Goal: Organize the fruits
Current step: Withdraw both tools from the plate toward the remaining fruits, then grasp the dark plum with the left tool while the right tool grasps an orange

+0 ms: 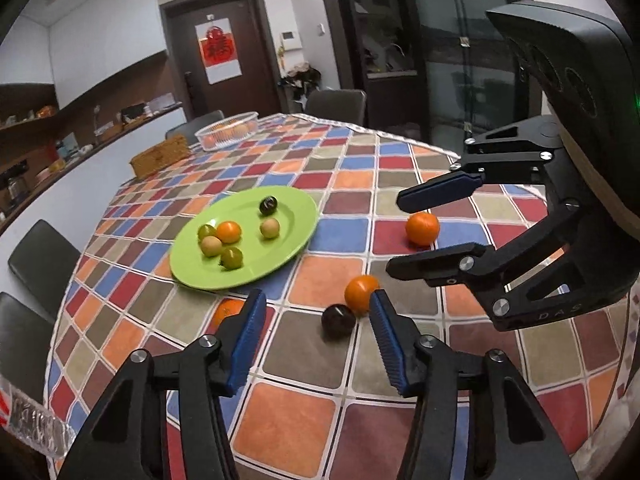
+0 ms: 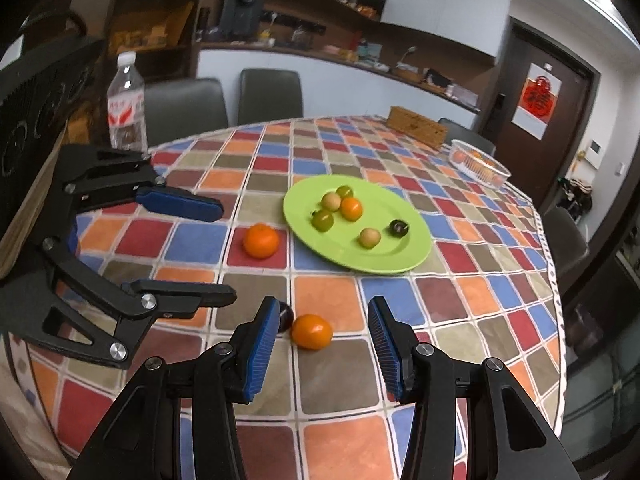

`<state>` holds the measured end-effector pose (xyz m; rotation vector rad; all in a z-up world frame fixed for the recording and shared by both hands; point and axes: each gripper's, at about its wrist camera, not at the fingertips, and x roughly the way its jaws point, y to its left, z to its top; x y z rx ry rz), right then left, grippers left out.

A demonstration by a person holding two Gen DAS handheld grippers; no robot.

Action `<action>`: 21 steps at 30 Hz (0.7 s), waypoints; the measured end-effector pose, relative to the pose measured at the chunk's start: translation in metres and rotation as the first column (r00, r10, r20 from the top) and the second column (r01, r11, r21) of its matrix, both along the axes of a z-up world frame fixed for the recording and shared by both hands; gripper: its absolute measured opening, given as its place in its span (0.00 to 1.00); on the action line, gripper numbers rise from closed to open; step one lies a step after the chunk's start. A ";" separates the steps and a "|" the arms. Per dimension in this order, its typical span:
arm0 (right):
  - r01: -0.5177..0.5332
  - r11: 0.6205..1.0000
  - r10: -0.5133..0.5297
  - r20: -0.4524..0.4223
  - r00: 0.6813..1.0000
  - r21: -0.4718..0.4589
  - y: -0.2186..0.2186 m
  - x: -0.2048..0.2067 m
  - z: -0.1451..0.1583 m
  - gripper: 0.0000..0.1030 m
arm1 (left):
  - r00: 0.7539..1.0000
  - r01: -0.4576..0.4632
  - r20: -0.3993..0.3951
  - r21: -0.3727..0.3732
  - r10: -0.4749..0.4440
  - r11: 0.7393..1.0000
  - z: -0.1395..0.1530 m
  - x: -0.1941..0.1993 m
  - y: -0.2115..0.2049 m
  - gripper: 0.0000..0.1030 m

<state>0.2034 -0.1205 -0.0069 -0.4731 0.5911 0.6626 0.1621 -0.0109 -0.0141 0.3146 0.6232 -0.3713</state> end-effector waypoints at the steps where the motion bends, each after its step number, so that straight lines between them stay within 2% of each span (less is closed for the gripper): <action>1: -0.009 1.000 0.009 -0.008 1.000 -0.013 0.002 0.002 -0.004 0.46 | 1.000 0.009 -0.004 0.010 -0.009 1.000 -0.003 0.002 0.000 0.49; 9: -0.058 0.995 0.053 -0.067 0.996 -0.081 0.011 0.014 -0.032 0.46 | 0.995 0.085 -0.048 0.039 -0.083 0.996 -0.021 0.016 -0.002 0.45; 21: -0.083 0.991 0.066 -0.148 0.987 -0.109 0.015 0.039 -0.059 0.45 | 0.977 0.165 -0.142 0.041 -0.158 0.985 -0.049 0.043 -0.007 0.43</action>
